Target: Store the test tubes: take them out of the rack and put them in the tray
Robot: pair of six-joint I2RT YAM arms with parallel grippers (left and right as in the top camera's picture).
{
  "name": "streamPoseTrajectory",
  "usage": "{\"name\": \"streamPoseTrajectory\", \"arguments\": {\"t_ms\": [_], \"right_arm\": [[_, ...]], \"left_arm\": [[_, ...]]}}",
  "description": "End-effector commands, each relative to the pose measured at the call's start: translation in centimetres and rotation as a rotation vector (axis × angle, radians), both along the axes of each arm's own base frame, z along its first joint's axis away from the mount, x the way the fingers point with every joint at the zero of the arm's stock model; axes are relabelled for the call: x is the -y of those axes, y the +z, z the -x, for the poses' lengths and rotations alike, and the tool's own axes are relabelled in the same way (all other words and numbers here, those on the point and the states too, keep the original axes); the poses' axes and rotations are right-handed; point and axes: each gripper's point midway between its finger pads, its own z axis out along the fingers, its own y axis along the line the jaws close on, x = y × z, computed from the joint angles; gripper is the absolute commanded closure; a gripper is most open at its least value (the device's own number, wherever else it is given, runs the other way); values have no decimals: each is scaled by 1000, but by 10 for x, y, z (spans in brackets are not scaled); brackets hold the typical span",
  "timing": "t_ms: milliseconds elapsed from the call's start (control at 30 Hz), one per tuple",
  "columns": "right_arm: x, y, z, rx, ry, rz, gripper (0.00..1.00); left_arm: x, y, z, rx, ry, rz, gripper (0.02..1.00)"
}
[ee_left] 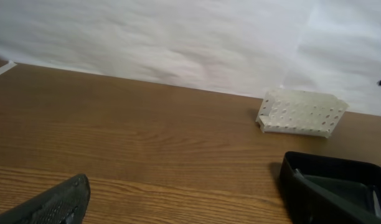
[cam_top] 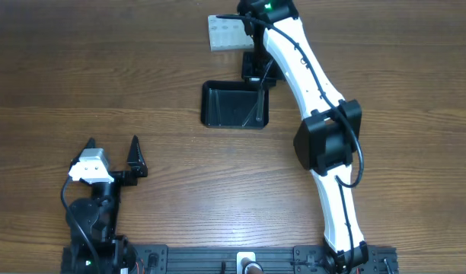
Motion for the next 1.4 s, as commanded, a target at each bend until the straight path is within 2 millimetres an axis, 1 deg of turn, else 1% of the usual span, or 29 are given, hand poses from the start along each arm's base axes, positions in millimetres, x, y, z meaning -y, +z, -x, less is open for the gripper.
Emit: {"name": "streamPoseTrajectory", "arguments": {"t_ms": [33,333,800,1400], "right_arm": [[6,-10,-3,-8,-3,30,989],[7,-18,-7,-9,-8,31,991],[6,-39,-9,-37,-8,42,991],[10,-58,-8,-68,-5,79,989]], "left_arm": [[-3,-2,0,-1,12,-15,20],[-3,-2,0,-1,12,-15,20],[-3,-2,0,-1,12,-15,20],[-3,-2,0,-1,12,-15,20]]}}
